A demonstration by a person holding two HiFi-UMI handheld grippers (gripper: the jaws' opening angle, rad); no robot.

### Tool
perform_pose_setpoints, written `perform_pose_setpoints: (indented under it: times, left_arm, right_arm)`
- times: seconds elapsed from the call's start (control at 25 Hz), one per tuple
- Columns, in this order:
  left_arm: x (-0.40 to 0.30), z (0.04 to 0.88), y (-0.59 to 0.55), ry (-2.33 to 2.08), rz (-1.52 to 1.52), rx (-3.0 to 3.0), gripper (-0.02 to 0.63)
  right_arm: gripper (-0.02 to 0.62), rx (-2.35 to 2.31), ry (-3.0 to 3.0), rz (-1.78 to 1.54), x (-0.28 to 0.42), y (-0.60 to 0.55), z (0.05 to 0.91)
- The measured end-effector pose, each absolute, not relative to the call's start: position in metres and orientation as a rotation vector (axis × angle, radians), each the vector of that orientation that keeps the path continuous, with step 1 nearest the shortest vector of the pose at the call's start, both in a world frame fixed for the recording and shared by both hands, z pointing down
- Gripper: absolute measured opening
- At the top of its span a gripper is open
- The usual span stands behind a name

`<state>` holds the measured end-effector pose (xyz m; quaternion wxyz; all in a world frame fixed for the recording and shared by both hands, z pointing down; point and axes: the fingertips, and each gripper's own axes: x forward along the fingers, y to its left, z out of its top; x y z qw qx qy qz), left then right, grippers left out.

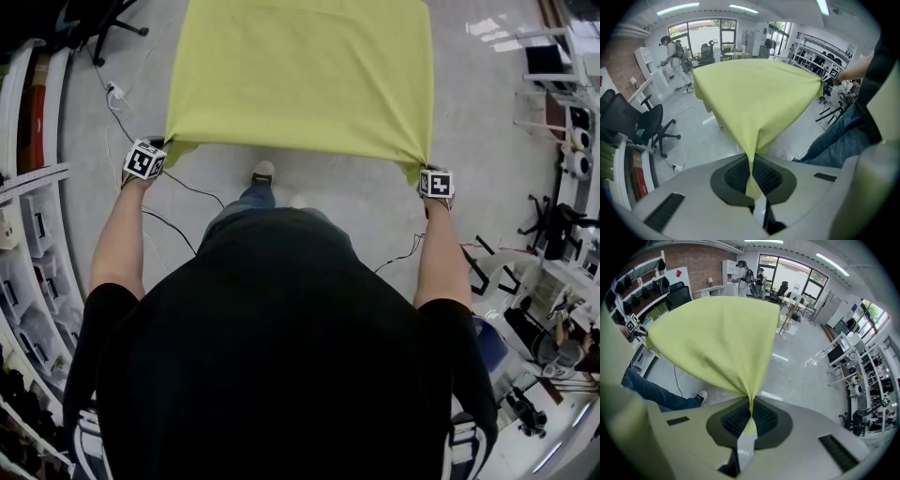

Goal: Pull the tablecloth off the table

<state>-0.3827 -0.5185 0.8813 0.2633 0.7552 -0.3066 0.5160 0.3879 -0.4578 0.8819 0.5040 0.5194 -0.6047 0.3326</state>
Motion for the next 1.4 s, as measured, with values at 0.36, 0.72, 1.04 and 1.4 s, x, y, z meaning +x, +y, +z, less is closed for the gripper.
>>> perform_pose_setpoints:
  times: [0.36,0.72,1.04,1.4]
  left_arm:
    - [-0.356,0.841,-0.448,-0.964,1.468,1.989,0.025]
    - [-0.326,0.806,-0.373,-1.157,1.471,1.928,0.025]
    - [-0.313,0.783,-0.317,-1.231,1.495,1.919,0.025]
    - [-0.321,0.763,-0.259,-1.254,1.495,1.949,0.025]
  right_arm:
    - [0.021,1.253,-1.546,0.770,0.415,-0.397,0.865]
    - [0.021,1.251,-1.630,0.735,0.444,-0.327,0.845]
    - [0.021,1.263,-1.674,0.730,0.455,-0.272,0.839]
    - [0.021,1.311,-1.695,0.728,0.450,-0.215,0.820]
